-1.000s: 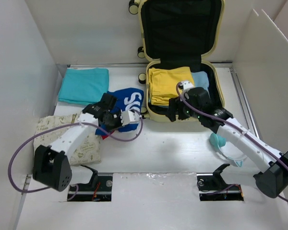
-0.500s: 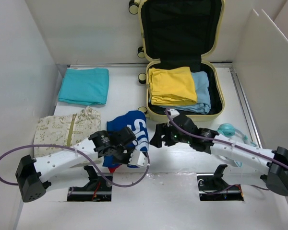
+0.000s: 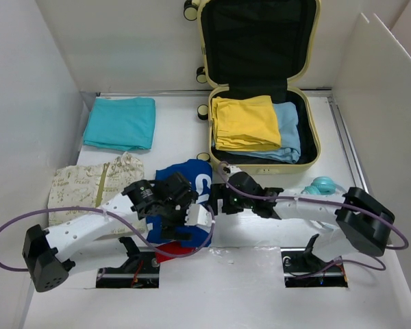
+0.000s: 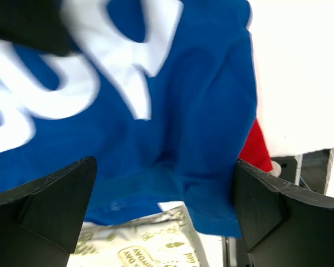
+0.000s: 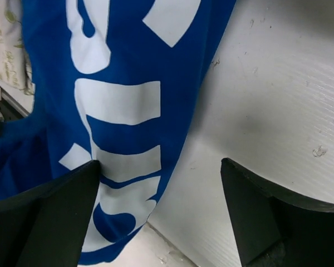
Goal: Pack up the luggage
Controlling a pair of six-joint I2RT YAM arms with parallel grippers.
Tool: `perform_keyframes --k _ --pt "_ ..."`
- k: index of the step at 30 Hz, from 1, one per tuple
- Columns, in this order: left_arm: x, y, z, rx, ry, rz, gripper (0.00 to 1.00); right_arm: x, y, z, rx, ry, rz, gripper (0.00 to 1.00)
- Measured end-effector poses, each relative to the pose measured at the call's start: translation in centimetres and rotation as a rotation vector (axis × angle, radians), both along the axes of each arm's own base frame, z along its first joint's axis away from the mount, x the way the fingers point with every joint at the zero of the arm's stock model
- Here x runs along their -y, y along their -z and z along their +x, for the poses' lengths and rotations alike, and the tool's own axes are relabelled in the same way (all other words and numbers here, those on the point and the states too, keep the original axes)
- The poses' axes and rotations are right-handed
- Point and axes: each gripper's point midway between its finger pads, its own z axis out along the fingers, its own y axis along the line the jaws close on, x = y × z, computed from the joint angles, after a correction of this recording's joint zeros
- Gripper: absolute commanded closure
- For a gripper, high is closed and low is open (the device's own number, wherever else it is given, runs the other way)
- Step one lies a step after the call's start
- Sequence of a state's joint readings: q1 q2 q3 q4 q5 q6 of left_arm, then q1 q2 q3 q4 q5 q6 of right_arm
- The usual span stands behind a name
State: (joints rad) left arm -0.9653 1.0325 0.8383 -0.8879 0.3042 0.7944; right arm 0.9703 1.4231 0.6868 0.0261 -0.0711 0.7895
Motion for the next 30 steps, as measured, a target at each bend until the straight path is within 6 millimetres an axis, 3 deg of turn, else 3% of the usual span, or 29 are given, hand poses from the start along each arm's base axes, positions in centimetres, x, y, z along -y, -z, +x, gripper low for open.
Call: perform_keyframes --k 3,7,12,16,17,19,20,21,25,30 --pt "0.6 -1.7 0.5 0.009 -0.006 -0.045 0.0 -0.6 1.0 0.1 -0.005 -0.008 0.004 0.05" --pt "0.7 -3.0 -0.4 -0.025 0.036 -0.08 0.0 -2.1 2.5 0.2 -0.019 -0.039 0.024 0.05" --pt "0.3 -3.5 -1.9 -0.085 0.084 -0.089 0.0 -4.9 2.3 0.6 -0.008 -0.073 0.134 0.1" --pt "0.6 -3.8 -1.4 -0.072 0.047 -0.112 0.0 -6.2 2.5 1.0 -0.007 -0.078 0.179 0.27" --pt "0.7 -3.9 -1.0 -0.063 0.031 -0.122 0.0 -6.4 2.6 1.0 -0.005 -0.081 0.186 0.44" --pt "1.0 -4.2 -0.3 -0.041 -0.013 -0.141 0.0 -6.5 3.1 0.9 -0.01 -0.082 0.177 0.65" --pt "1.1 -4.3 0.2 -0.029 -0.038 -0.149 0.0 -6.4 3.6 0.8 -0.017 -0.081 0.166 0.87" --pt "1.2 -4.5 0.6 -0.017 -0.061 -0.157 0.0 -6.3 4.0 0.8 -0.02 -0.083 0.157 0.97" --pt "1.5 -5.2 3.5 0.074 -0.204 -0.2 0.0 -6.3 4.1 0.8 -0.014 -0.093 0.146 1.0" --pt "-0.2 -6.2 8.3 0.224 -0.496 -0.243 0.0 -7.4 2.6 1.5 0.036 -0.17 0.074 1.0"
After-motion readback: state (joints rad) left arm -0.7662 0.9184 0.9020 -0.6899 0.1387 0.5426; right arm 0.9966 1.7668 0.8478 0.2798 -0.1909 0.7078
